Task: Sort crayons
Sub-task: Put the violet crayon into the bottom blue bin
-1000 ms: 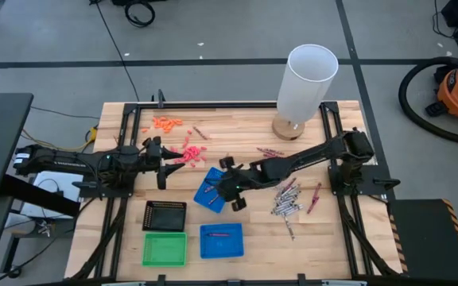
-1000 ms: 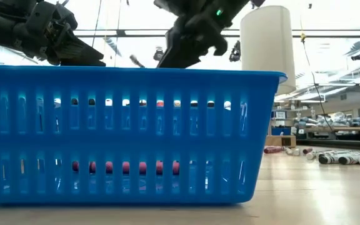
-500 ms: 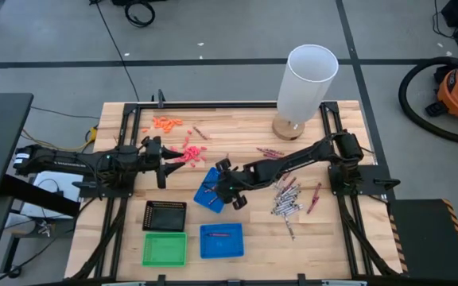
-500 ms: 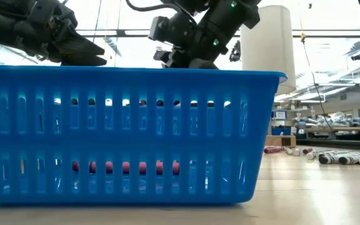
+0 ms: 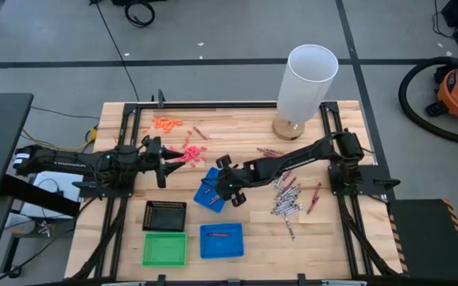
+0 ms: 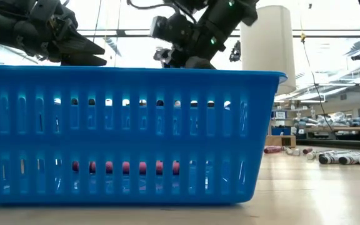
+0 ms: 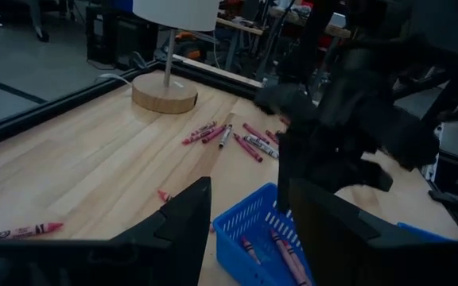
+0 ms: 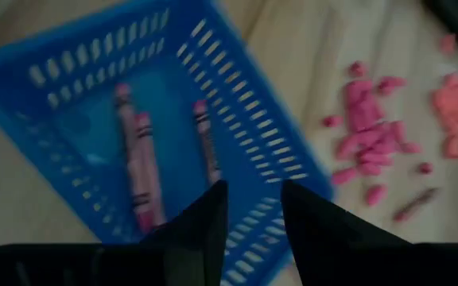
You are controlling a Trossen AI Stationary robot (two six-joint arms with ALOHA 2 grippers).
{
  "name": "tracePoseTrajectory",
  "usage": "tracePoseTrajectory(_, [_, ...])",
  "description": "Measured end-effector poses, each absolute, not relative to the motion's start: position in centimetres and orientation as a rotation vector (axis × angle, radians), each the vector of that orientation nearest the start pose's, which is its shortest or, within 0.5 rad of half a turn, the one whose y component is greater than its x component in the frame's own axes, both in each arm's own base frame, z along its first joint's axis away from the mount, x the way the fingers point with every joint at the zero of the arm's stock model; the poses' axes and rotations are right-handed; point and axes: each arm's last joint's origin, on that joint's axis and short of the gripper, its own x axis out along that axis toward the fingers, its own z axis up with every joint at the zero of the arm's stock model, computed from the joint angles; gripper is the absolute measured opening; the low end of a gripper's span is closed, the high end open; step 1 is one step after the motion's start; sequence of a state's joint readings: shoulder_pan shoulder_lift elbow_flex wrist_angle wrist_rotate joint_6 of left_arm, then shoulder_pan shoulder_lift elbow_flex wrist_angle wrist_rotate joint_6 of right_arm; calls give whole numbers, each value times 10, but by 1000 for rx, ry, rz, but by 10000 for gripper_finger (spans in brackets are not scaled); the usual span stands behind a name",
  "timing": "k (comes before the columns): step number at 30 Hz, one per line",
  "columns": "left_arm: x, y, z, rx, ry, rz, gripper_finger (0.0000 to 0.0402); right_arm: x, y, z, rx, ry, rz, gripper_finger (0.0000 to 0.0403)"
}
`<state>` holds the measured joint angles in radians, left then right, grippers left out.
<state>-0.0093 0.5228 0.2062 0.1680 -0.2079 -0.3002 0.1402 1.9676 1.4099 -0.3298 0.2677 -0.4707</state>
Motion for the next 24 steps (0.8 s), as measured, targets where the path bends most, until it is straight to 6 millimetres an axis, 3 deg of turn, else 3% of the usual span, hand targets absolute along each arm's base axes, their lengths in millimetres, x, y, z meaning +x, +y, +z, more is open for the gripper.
tracePoseTrajectory(6, [138, 5, 201, -292, 127, 223, 183, 418, 50, 229, -596, 874, -4, 127])
tracePoseTrajectory(12, [137, 5, 204, -303, 186, 235, 176, 401, 58, 263, -529, 900, -154, 126])
tracePoseTrajectory(18, [137, 5, 206, -314, 202, 236, 164, 374, 63, 271, -327, 1017, -232, 126])
tracePoseTrajectory(24, [137, 4, 207, -302, 198, 229, 160, 347, 65, 250, -210, 1167, -326, 126])
